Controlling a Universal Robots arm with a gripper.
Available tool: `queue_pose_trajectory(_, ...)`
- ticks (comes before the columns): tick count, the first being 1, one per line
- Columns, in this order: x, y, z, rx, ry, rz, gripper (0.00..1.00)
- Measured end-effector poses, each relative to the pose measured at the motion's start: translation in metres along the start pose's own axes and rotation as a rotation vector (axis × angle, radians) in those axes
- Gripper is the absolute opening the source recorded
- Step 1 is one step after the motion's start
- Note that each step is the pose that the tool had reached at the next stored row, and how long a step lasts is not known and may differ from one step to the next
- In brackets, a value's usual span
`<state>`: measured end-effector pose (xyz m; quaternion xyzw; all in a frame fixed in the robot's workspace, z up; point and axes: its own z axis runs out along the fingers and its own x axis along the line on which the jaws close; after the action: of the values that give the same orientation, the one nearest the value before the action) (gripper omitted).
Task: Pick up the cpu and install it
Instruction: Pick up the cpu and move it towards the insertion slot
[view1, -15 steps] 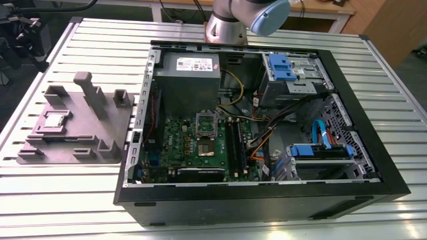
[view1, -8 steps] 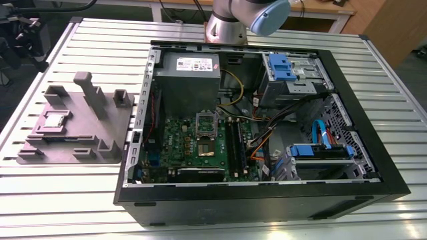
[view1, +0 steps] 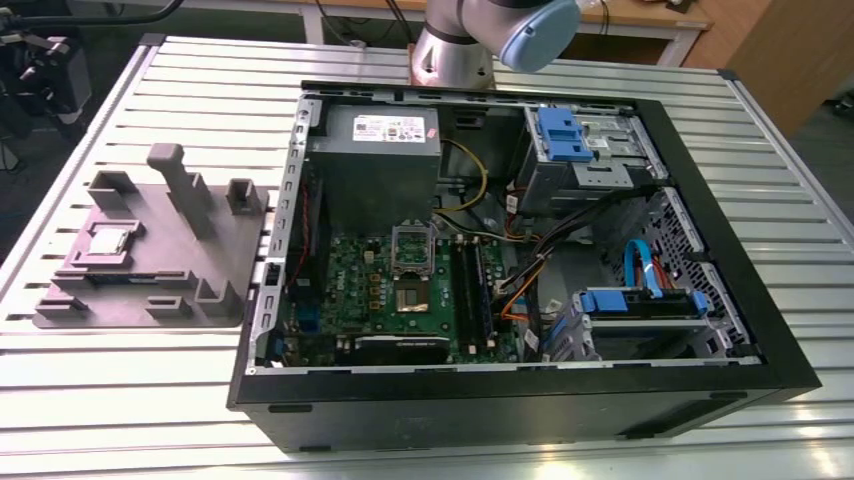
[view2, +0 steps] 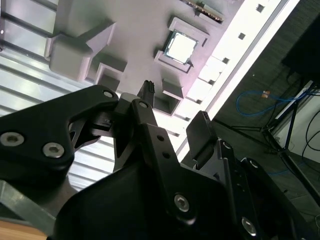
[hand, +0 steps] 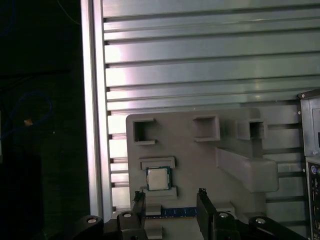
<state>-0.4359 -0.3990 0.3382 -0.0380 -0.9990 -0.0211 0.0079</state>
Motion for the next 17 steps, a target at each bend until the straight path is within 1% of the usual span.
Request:
queue_pose_trajectory(5,0.0002,-0.0001,0.0029,-0.0002,0.0006,-0.007,0.53)
queue_pose_trajectory(11,0.0002,-0.0002,0.0066,0.0004,0.0021,-0.04,0.53)
queue_pose_trajectory(17,0.0002,-0.0003,0.0074,0.0005,0.0022,-0.042,0.53)
